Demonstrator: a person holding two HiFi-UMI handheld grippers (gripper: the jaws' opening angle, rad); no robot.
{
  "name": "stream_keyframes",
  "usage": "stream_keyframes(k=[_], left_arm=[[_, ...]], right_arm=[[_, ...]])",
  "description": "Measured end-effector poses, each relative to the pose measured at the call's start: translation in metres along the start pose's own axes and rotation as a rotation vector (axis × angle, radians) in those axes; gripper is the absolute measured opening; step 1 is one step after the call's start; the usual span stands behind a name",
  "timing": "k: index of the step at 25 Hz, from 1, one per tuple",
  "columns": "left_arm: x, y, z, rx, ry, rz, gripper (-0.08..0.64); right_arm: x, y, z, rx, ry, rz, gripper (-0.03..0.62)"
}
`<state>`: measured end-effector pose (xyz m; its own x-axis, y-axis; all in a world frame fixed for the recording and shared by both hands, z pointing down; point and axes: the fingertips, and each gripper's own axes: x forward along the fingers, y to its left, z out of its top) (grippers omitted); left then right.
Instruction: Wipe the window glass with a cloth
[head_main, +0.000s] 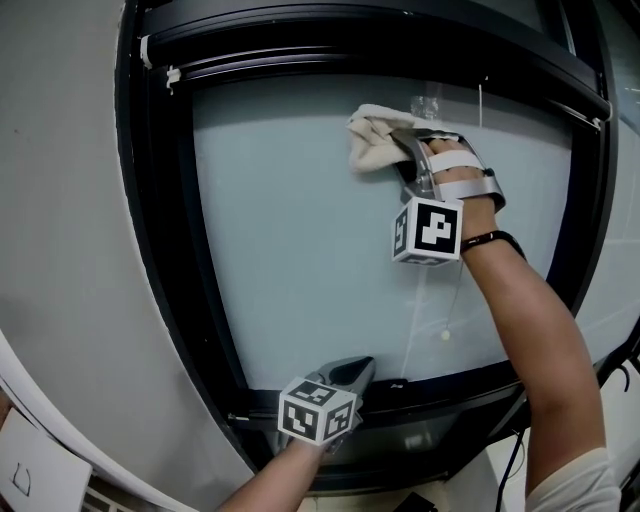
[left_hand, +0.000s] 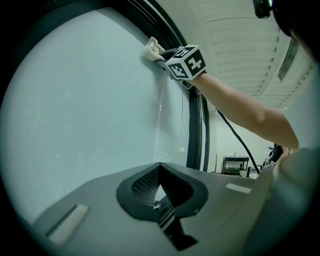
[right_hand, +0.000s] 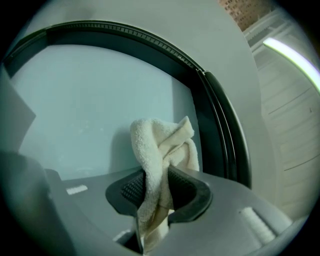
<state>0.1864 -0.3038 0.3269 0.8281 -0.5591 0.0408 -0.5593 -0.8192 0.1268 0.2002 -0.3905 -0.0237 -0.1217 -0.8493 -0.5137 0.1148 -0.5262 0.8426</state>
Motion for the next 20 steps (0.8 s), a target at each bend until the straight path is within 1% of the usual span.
stream_keyframes(k=[4,7,10,20], left_arm=[[0.003,0.0,-0.01,-0.004,0.019,0.011,0.016],[0.005,-0.005,-0.017,-0.009,0.035,0.006,0.015],[0.005,-0.009,-0.024,-0.025,0.045,-0.003,0.016],[0.009,-0.01,-0.039,-0.039,0.068,0.008,0.016]], right_arm=[[-0.005,0.007,0.002,0.0,-0.018,0.014,0.098],[-0.01,0.014,0.003,0.012,-0.025,0.026,0.098],[-0.016,0.024,0.006,0.017,-0.035,0.033,0.098],[-0.04,0.063,0.014,0.034,-0.074,0.068,0.098]])
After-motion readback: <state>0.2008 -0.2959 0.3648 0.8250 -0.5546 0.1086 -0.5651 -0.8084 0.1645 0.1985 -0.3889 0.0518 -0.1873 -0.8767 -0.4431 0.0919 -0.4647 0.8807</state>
